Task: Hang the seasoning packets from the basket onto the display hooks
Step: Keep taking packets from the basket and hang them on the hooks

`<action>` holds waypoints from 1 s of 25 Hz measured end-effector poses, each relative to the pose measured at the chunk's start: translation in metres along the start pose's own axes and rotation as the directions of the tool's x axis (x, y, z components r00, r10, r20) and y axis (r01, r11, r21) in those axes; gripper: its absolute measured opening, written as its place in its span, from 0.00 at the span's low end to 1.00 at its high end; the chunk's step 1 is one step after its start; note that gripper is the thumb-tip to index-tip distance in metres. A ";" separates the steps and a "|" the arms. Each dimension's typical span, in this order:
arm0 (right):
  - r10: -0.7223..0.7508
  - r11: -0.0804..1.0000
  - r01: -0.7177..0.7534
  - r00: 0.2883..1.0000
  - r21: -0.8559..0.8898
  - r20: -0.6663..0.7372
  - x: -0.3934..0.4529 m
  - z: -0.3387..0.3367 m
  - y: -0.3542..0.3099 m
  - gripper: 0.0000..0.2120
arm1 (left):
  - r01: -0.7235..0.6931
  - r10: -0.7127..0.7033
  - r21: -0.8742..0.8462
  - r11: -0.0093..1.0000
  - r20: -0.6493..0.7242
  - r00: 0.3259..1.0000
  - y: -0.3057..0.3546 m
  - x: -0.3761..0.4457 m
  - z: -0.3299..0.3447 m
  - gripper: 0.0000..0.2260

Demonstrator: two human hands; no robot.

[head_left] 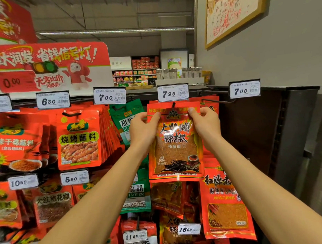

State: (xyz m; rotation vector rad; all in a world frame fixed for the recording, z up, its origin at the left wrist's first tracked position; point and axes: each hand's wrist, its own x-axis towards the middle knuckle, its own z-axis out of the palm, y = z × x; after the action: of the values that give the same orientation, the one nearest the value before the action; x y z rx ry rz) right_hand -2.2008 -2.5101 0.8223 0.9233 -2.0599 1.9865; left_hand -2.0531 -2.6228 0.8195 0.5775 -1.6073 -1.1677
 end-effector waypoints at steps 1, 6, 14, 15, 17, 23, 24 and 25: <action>0.012 0.999 -0.012 1.000 -0.034 -0.002 -0.005 -0.002 0.007 0.21 | -0.039 0.040 0.087 0.996 -0.015 0.999 -0.010 -0.004 -0.006 0.13; 0.067 0.994 -0.059 0.995 -0.096 0.078 -0.009 0.019 0.026 0.32 | 0.239 -0.217 -0.092 0.967 0.205 0.955 -0.029 -0.003 0.001 0.13; 0.158 0.986 -0.155 0.985 -0.056 0.065 0.043 0.057 0.041 0.15 | 0.231 -0.232 0.017 0.973 0.044 0.972 -0.043 0.052 0.030 0.14; 0.148 0.984 -0.140 0.987 -0.106 0.069 0.048 0.060 0.042 0.17 | 0.220 -0.222 0.062 0.973 0.016 0.975 -0.044 0.058 0.033 0.14; 0.152 0.980 -0.139 0.984 -0.140 0.090 0.059 0.063 0.039 0.18 | 0.220 -0.217 0.129 0.967 -0.039 0.975 -0.041 0.069 0.040 0.14; 0.209 0.977 -0.196 0.955 -0.082 0.210 0.052 0.049 0.050 0.18 | 0.232 -0.241 0.130 0.964 0.061 0.969 -0.051 0.065 0.029 0.14; 0.200 0.980 -0.193 0.956 -0.057 0.214 0.046 0.044 0.053 0.18 | 0.229 -0.240 0.132 0.964 0.074 0.968 -0.054 0.060 0.021 0.13; 0.188 0.982 -0.183 0.962 -0.044 0.196 0.037 0.039 0.054 0.19 | 0.226 -0.236 0.132 0.965 0.070 0.969 -0.055 0.054 0.012 0.12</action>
State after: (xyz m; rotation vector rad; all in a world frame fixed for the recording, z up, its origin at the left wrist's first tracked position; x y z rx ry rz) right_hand -2.2458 -2.5625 0.7894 0.9946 -2.3549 2.0248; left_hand -2.0932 -2.6854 0.7944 0.8231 -1.7283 -1.2840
